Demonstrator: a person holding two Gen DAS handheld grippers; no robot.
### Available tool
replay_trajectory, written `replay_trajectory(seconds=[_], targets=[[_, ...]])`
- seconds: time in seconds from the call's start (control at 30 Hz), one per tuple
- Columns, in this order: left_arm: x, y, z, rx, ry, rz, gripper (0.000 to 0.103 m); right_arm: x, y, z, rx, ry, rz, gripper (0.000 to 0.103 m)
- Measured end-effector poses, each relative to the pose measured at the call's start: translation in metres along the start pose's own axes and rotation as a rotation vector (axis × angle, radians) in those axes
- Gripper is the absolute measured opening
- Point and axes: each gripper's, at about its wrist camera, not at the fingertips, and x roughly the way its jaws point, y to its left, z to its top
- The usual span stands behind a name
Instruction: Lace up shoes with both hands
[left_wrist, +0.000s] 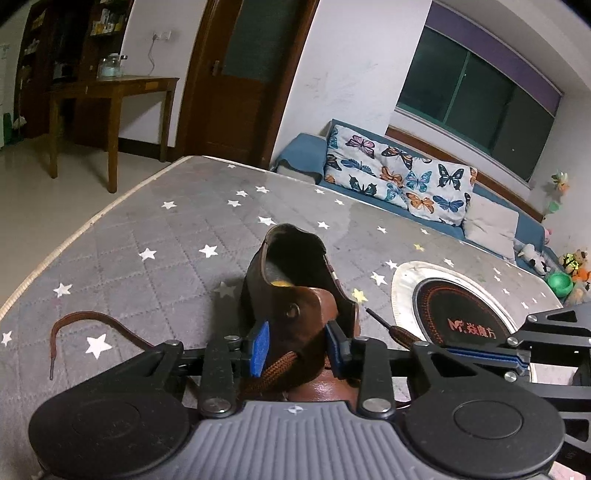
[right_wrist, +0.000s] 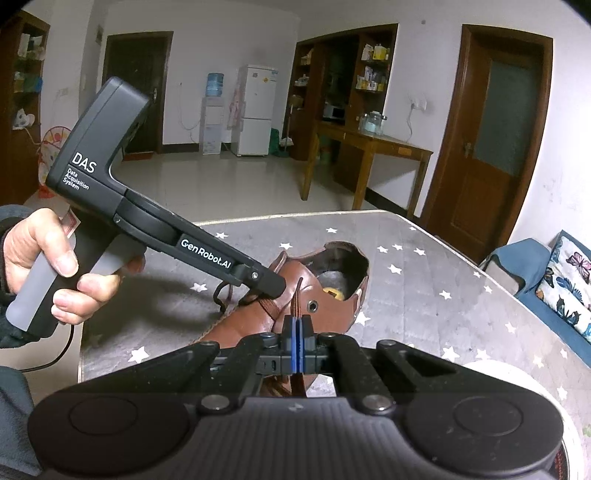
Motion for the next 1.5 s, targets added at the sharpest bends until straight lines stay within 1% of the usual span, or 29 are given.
replay_trajectory(seconds=[0.07, 0.4, 0.57, 0.77, 1.17, 1.5], targets=[[-0.001, 0.0, 0.001, -0.002, 0.001, -0.01, 0.03, 0.0, 0.0, 0.001, -0.01, 0.002, -0.003, 0.001], [-0.005, 0.003, 0.003, -0.007, 0.006, -0.026, 0.025, 0.002, -0.004, 0.004, -0.056, 0.003, -0.011, 0.001], [-0.006, 0.011, 0.005, -0.017, 0.014, -0.061, 0.024, 0.004, -0.005, 0.006, -0.086, 0.002, 0.0, 0.001], [-0.005, 0.023, 0.008, -0.049, 0.04, -0.109, 0.024, 0.007, -0.01, 0.01, -0.122, 0.0, 0.027, 0.001], [-0.003, 0.022, 0.01, -0.023, 0.056, -0.116, 0.024, 0.027, -0.023, 0.01, -0.141, 0.034, 0.08, 0.001], [-0.003, 0.033, 0.011, -0.044, 0.063, -0.163, 0.024, 0.03, -0.03, 0.012, -0.192, 0.035, 0.134, 0.001]])
